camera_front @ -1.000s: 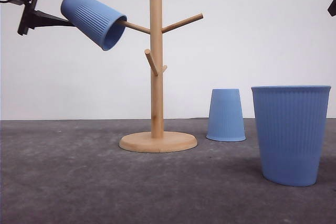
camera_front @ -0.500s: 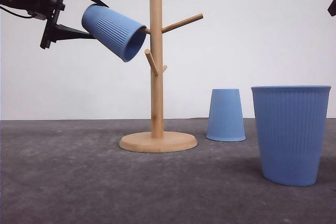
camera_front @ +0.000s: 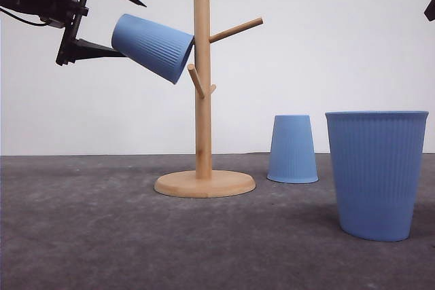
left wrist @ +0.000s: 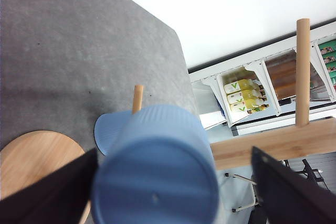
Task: Place three cups
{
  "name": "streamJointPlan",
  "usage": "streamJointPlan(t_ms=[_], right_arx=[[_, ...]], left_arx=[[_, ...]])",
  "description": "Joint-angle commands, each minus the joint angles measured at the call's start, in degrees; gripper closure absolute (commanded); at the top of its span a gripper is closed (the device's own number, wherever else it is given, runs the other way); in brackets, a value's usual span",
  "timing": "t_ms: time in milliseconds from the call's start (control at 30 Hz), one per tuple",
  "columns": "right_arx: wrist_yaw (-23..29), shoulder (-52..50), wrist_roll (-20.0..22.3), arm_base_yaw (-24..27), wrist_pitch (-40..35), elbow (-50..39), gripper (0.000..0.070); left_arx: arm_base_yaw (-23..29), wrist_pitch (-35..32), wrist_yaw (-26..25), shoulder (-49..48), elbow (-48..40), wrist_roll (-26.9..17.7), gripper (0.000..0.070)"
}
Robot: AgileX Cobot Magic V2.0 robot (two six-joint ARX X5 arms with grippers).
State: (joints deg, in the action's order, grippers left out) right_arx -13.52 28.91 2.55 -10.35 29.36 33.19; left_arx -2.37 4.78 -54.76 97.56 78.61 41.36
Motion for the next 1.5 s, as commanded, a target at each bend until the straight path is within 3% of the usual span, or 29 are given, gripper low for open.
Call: streamJointPlan(t_ms=[0,233,400,600,700,800,967,1100,1300,1467], right_arx=[[0.00,0.17,-0.85,-0.09,-0.61,1.05,0.0159],[0.00,0.17,-0.85,-0.09,-0.61,1.05,0.0159],[0.02,0.17,-0.85,-0.09,-0.59,1.05,0.0159],[0.00,0.17,-0.85,-0.09,-0.59,1.05,0.0158],[0.00,0.17,-0.85,-0.09,-0.59,1.05,0.0158],[0.00,0.17,-0.86,-0.09,-0.59,1.05,0.0159],[0.00,0.17,-1.74,-0.09,-0.59,1.05,0.0158],[0.04,0.17,-2.52,-0.08,-0.51,1.05,0.0158],[0.05,0.22,-5.71,-0.02,0.04,1.05,0.0158],[0.05,1.05,-8.66,-0.02,0.90,1.05,0.0157]], left_arx=[[0.11,-0.52,-0.20,1.07,1.49,-0.83,0.0060],[0.82,0.46,-2.77,0.43,1.49,-3.07,0.0062],[1.03,6.88,-1.37,-3.52,1.49,-11.14,0.0064],[0.99,24.75,12.52,-11.27,1.49,-28.30,0.0085],[0.45,33.80,19.59,-15.11,1.45,-35.78,0.0165],[-0.58,39.12,24.22,-18.72,0.76,-39.37,0.0228],[-1.99,37.79,31.38,-25.22,-4.60,-36.71,0.0238],[-3.76,32.33,35.01,-31.44,-11.94,-34.53,0.0238],[-6.86,22.69,35.74,-40.46,-24.82,-32.46,0.0237],[-8.80,21.40,35.70,-44.37,-31.98,-32.31,0.0237]])
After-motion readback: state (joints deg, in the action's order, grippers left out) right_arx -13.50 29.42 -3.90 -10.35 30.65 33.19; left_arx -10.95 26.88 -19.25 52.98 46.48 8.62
